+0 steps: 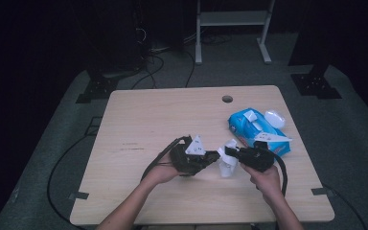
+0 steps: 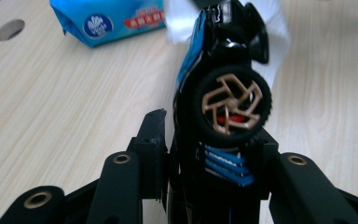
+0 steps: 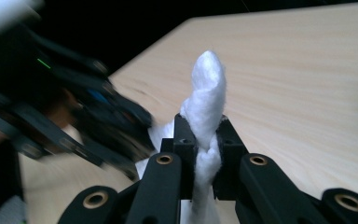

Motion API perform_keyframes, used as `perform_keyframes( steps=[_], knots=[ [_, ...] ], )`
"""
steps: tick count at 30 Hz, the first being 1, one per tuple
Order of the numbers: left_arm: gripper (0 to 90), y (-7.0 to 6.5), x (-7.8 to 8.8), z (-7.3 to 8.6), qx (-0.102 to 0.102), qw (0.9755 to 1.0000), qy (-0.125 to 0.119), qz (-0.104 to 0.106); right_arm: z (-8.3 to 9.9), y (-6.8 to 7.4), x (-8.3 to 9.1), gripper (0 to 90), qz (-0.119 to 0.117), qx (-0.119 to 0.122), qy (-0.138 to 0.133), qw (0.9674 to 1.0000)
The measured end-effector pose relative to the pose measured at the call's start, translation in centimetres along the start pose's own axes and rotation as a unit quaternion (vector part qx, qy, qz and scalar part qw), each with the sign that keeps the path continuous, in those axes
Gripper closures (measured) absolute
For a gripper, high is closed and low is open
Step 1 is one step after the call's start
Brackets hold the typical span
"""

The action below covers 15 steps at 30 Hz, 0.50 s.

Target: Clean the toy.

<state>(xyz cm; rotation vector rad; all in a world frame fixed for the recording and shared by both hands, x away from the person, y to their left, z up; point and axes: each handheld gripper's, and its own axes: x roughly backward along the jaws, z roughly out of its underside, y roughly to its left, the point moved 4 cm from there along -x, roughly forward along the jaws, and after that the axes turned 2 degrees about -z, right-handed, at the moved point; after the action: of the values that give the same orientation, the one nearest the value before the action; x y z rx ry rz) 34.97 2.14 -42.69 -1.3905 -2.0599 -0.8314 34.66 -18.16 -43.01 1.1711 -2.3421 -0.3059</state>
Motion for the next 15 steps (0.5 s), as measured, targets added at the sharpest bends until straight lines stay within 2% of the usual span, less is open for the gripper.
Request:
perform_keyframes(
  steps=[2,3,5,6,8,9,12,15],
  knots=[
    [58.5,-0.1,-0.3,0.1,0.003,1.0000,-0.002,0.002,-0.4,0.5,0.0,81.8,-0.009,0.002,-0.009,0.9999],
    [58.6,-0.2,-0.5,0.1,0.004,1.0000,-0.003,0.007,-1.4,1.9,0.0,81.8,-0.034,0.017,-0.020,0.9991],
    [58.6,-0.3,-0.6,0.0,0.003,1.0000,-0.006,0.005,-1.8,3.0,-0.3,81.8,-0.060,0.021,-0.026,0.9976],
    [58.6,-0.3,-0.6,-0.1,0.003,1.0000,-0.007,0.006,-1.8,3.3,-0.5,81.8,-0.066,0.025,-0.024,0.9972],
    [58.7,-0.3,-0.4,-0.2,0.002,0.9999,-0.011,0.003,-1.6,3.1,-0.6,81.8,-0.060,0.031,-0.016,0.9976],
    [58.7,-0.2,-0.3,-0.2,0.001,0.9999,-0.013,0.002,-1.4,2.7,-0.6,81.8,-0.052,0.025,-0.013,0.9982],
    [58.8,0.0,0.0,-0.2,0.007,0.9998,-0.020,0.003,-0.2,0.6,-0.3,81.8,-0.008,0.015,0.011,0.9998],
    [58.9,0.3,0.1,-0.3,0.010,0.9997,-0.023,0.003,0.7,-0.3,-0.1,81.8,-0.010,-0.014,0.018,0.9997]
  ],
)
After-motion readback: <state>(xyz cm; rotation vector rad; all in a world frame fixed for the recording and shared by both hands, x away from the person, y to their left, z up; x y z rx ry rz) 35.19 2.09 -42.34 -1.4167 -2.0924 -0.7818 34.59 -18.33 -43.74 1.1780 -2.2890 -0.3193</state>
